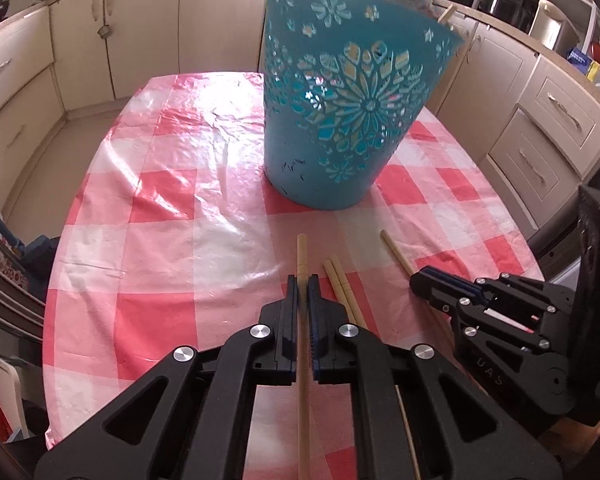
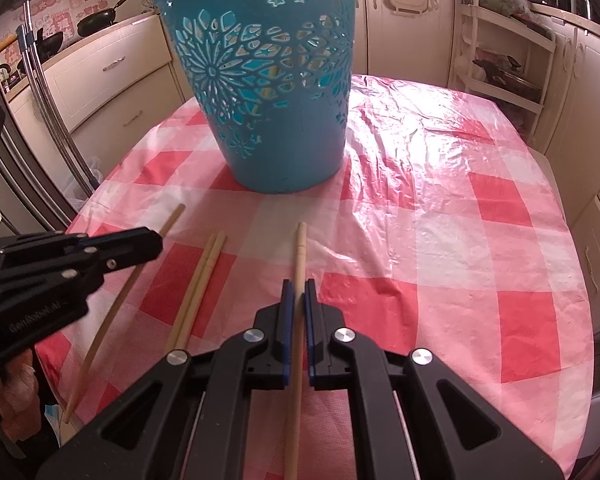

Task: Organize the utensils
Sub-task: 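Carry the stick with the left gripper over the basket opening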

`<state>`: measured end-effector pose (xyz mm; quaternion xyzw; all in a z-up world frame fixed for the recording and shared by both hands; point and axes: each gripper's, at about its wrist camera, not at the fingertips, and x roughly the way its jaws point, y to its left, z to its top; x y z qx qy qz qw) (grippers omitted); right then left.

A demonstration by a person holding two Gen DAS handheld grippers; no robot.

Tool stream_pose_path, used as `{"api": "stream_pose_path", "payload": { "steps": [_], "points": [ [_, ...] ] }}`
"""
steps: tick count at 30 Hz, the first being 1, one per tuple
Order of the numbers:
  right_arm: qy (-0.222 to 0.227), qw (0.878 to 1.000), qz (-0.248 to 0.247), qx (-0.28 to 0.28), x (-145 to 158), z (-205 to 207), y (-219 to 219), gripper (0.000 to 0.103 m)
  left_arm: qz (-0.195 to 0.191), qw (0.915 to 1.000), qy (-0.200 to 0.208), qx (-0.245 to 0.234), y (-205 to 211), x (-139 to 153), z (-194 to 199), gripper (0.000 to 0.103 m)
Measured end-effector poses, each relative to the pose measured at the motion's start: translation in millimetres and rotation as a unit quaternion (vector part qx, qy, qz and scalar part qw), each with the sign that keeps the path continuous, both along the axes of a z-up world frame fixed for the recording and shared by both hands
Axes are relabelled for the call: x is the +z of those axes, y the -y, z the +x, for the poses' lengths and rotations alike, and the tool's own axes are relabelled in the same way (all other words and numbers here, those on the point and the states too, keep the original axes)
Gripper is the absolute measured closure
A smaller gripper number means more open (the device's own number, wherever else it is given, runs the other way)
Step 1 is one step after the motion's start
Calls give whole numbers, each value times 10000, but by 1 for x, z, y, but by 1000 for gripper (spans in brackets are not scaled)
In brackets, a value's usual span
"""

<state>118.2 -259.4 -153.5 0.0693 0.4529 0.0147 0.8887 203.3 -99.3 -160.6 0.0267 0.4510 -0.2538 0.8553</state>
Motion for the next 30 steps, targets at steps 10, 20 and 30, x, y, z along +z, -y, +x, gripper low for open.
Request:
{"api": "stream_pose_path", "payload": {
  "steps": [10,20,30],
  "points": [
    [47,10000,-42,-2,0,-1,-1,97,-832,9953,358,338,-37,53,-8,98],
    [63,10000,-58,-5,0,-2,-3,97,-1427,9849,861,459,-58,114,-9,98],
    [65,10000,-22,-20,1,-3,-3,97,-1772,9742,1357,339,-50,174,-3,98]
  ]
}}
